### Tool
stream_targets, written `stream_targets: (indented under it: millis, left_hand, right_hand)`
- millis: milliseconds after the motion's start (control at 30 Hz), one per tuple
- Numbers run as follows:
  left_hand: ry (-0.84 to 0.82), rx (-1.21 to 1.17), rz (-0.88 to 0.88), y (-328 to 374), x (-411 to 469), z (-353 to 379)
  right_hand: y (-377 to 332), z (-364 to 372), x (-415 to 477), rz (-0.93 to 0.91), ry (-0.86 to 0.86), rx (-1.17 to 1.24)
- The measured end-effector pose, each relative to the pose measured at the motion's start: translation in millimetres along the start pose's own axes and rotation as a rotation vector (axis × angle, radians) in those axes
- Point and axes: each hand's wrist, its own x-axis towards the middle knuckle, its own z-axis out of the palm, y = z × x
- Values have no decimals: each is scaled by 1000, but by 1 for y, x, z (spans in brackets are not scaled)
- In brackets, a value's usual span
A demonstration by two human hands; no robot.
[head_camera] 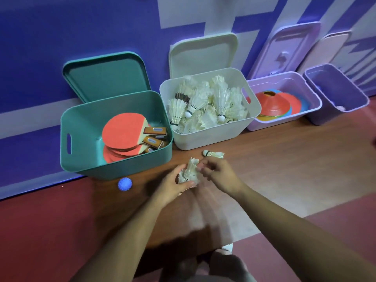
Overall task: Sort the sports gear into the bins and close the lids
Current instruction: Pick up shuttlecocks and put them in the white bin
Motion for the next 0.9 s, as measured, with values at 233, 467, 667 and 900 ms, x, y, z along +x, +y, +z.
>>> stream_targets:
  millis: [233,467,667,900]
  left_hand:
    - [139,0,-38,4,0,20]
    - [312,-150,-105,-12,-20,35]
    - [457,-279,-101,-19,-40,49]
    - [530,-322,-91,-20,-50,50]
  right_hand:
    - [41,-48,42,142,337,-379]
    - [96,-64,76,249,-14,-880]
    - [102,-73,73,90,-111,-811]
    - [86,-51,81,-39,-374,-849]
